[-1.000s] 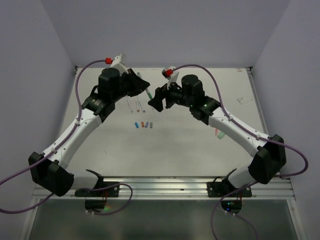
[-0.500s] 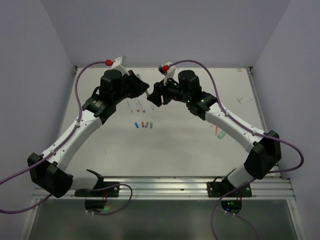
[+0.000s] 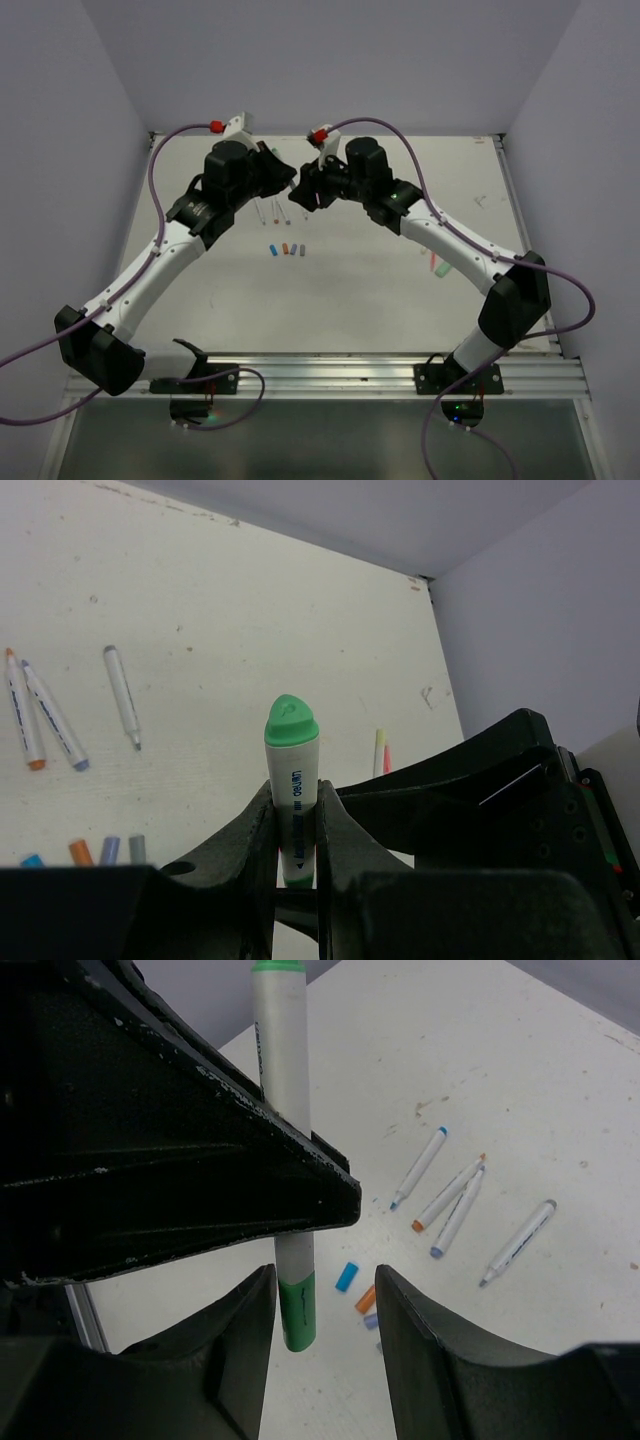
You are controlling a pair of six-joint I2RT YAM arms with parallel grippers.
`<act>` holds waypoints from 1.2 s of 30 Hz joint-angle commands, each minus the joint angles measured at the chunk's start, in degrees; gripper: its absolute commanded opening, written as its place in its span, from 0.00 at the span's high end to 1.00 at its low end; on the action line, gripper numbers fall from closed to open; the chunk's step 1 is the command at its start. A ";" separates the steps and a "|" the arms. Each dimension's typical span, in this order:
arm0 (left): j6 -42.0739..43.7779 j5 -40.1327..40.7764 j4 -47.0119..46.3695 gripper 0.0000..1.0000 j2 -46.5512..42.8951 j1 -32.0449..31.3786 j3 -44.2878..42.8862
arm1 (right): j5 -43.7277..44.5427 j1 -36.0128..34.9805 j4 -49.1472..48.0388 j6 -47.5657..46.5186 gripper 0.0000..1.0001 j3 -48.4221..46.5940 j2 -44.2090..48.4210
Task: Open the pen caps
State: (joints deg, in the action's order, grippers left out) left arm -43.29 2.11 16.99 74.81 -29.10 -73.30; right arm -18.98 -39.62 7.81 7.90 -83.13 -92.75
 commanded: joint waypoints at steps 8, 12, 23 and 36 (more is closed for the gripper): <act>0.22 2.81 -0.47 1.00 -0.54 -0.96 -2.38 | -0.97 -0.73 -0.69 0.01 0.55 -2.65 -1.73; -0.22 2.99 -0.91 1.00 -0.80 -0.96 -2.11 | -1.93 -0.73 -2.80 1.15 0.59 -1.42 -1.47; -1.01 3.16 -1.97 1.00 -2.03 -0.96 -0.53 | -4.48 -0.55 -5.79 2.21 1.00 1.30 -0.24; 0.13 10.63 -7.41 1.00 -2.38 1.59 -8.26 | -7.21 -0.37 -10.10 1.85 1.00 18.70 6.96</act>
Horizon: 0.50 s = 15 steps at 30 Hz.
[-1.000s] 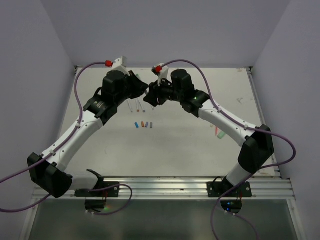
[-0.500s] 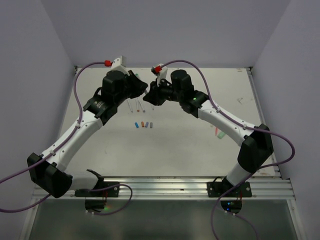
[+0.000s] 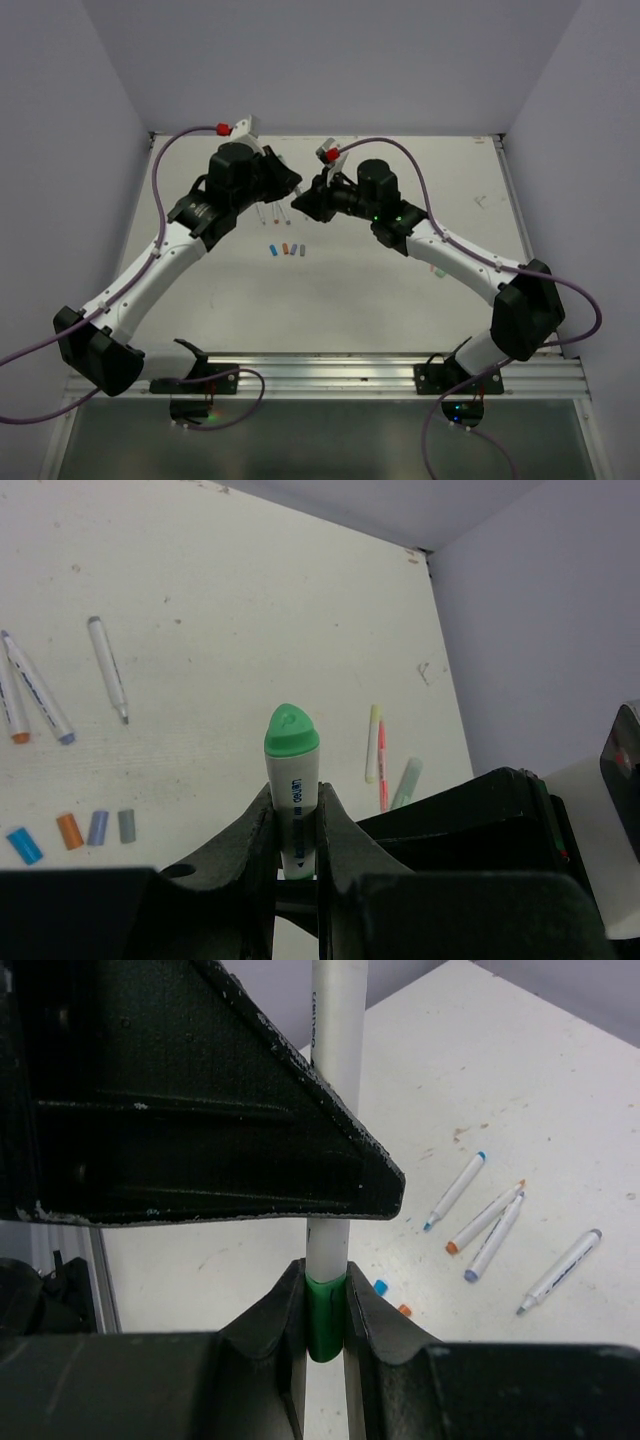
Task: Open the pen caps
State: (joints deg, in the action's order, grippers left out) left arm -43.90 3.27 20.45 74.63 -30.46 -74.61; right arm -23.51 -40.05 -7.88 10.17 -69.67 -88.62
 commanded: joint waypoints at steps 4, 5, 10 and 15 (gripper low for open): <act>0.83 10.53 -11.75 1.00 -0.46 3.12 -9.94 | -2.33 0.06 5.15 -0.86 1.00 10.68 5.03; 0.92 11.05 -12.09 1.00 -0.19 3.12 -10.90 | -2.25 0.06 5.24 -0.94 1.00 11.48 5.38; 0.92 13.51 -12.89 1.00 0.87 3.65 -13.19 | -1.81 0.06 5.51 -1.39 1.00 16.83 7.76; 1.01 17.64 -14.99 1.00 1.13 3.91 -15.30 | -1.89 0.06 4.81 -0.16 1.00 22.02 9.34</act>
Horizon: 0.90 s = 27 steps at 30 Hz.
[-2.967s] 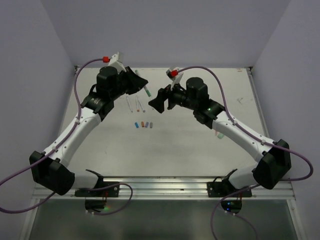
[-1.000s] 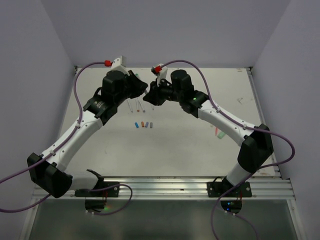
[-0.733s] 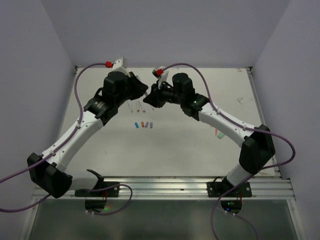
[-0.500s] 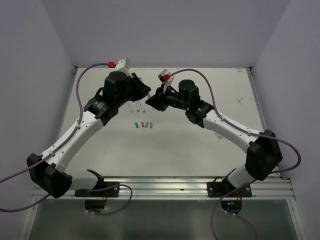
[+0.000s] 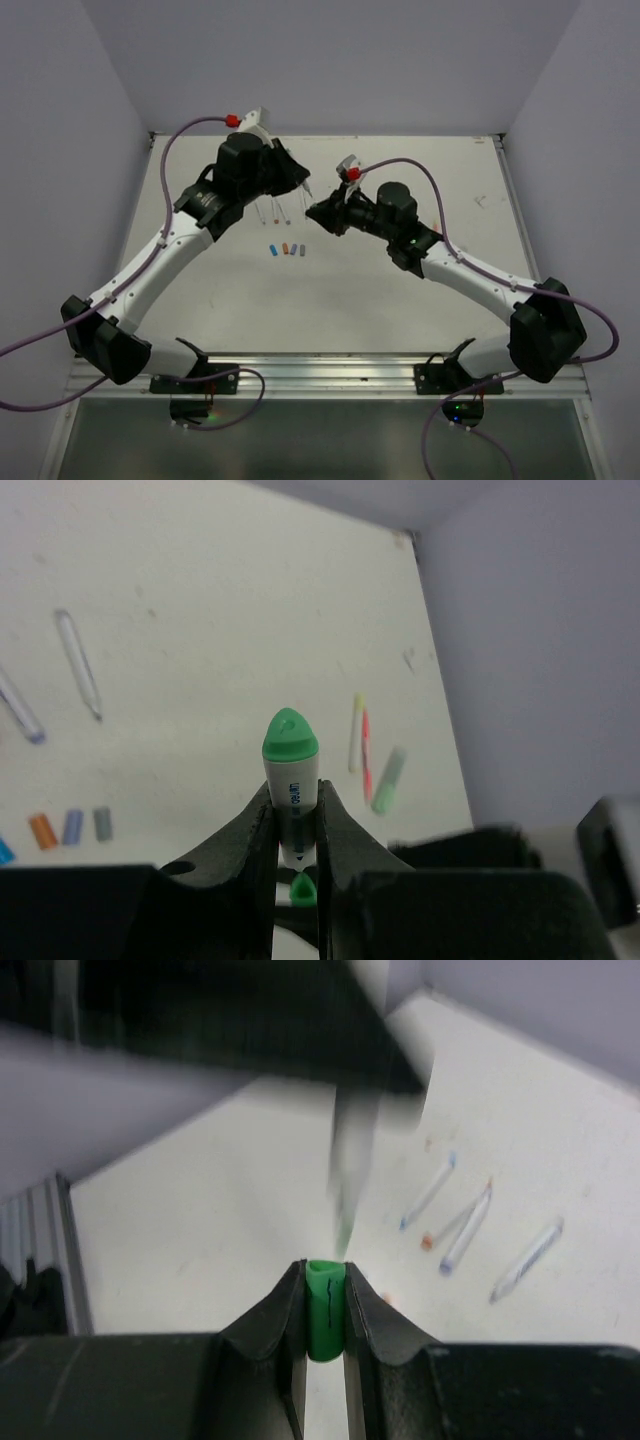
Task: Open the pen caps
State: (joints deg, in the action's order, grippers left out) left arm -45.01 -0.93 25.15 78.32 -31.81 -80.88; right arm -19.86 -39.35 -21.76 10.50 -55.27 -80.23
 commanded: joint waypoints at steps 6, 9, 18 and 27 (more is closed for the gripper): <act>2.30 27.73 -24.09 1.00 -2.74 5.45 -10.00 | -5.72 -0.90 17.19 2.06 1.00 14.56 4.11; 2.65 26.95 -26.12 1.00 -1.95 5.88 -11.05 | -4.84 -0.90 17.62 3.12 1.00 16.42 6.39; 2.83 12.98 -17.07 1.00 -0.72 5.89 -6.22 | 2.87 -0.81 21.49 4.52 1.00 11.85 7.20; 8.09 4.54 -7.58 1.00 7.01 5.89 -4.90 | 14.31 -0.81 22.81 11.73 1.00 7.89 -1.41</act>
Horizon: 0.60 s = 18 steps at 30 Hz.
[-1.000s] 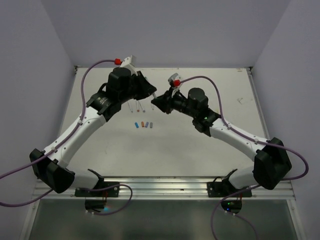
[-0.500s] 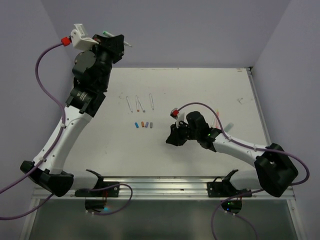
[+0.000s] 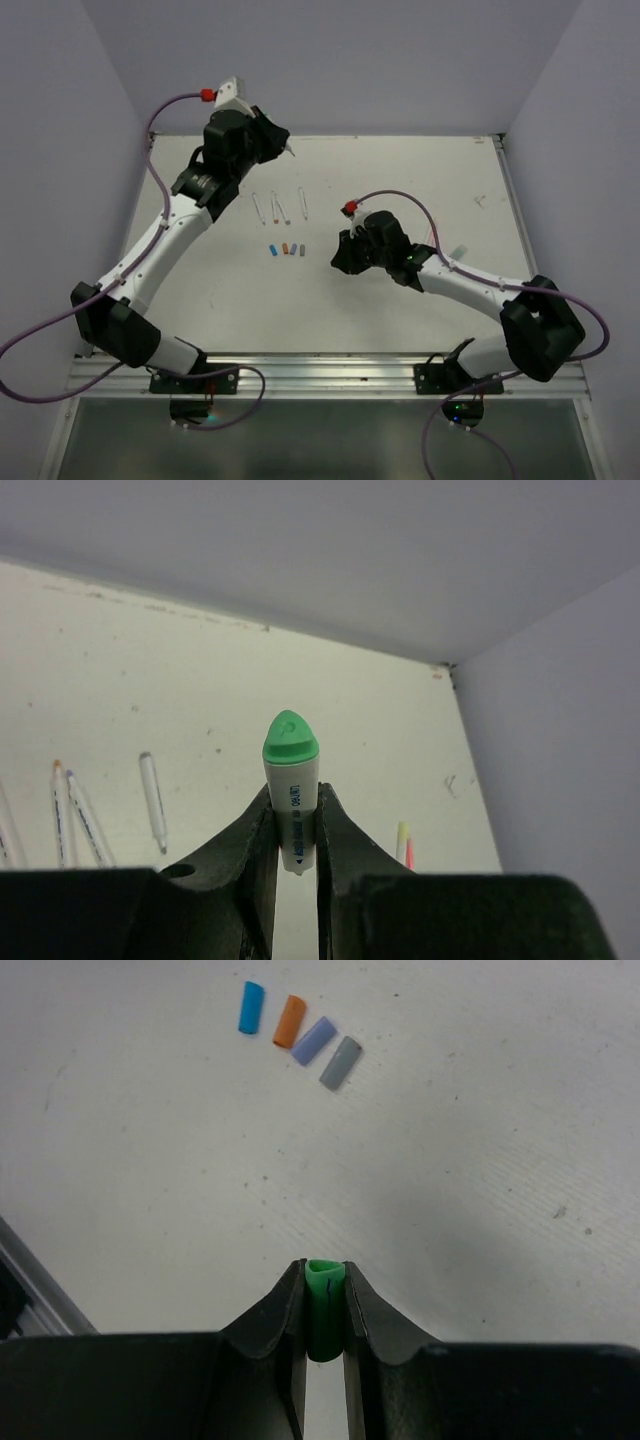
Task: Open the pen caps
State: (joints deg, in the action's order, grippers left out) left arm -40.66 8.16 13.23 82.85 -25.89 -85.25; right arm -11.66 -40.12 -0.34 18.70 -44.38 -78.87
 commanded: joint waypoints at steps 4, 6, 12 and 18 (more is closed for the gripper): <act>5.07 -7.90 6.98 1.00 10.83 -0.04 -3.16 | 6.39 -0.05 -2.12 5.82 1.00 -3.52 -5.76; 5.95 -10.62 7.94 1.00 13.64 -0.04 -4.48 | 5.95 -0.05 -2.38 6.09 1.00 -4.04 -7.26; 7.88 -14.93 9.44 1.00 24.02 -0.04 -8.08 | 4.90 -0.13 -3.26 8.37 1.00 -3.79 -9.11; 9.90 -17.12 12.25 1.00 35.25 -0.04 -15.28 | 4.81 -0.14 -3.18 9.34 1.00 -2.38 -8.67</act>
State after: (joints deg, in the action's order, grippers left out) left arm -33.74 -5.34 23.46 114.26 -25.89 -94.72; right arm -7.03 -40.12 -1.63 26.65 -46.30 -88.03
